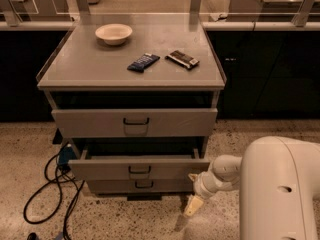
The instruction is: Close middle drawer
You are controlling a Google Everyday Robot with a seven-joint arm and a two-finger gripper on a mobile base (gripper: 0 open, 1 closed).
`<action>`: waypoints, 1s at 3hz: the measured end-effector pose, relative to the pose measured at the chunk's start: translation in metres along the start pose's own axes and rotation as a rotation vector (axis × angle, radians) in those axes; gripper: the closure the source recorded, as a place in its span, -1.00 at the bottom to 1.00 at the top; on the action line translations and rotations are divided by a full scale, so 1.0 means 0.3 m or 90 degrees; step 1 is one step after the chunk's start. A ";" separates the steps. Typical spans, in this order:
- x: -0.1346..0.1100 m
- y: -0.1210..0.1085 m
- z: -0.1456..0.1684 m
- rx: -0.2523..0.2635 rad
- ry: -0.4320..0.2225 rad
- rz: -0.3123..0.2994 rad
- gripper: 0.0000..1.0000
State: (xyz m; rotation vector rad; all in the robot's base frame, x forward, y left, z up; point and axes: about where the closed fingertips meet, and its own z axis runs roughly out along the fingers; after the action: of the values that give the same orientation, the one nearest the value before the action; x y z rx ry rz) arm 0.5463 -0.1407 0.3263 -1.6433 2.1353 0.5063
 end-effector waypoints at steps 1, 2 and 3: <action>0.005 -0.051 -0.001 0.015 -0.003 0.010 -1.00; 0.002 -0.084 -0.018 0.036 -0.004 0.015 -1.00; -0.004 -0.117 -0.027 0.050 0.001 0.021 -1.00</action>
Offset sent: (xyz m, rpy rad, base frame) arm 0.0372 -0.0192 0.0116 -0.0145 -0.0688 -0.0841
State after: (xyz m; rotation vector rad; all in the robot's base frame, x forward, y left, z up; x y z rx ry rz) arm 0.5797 -0.1524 0.3325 -1.5696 2.1576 0.4254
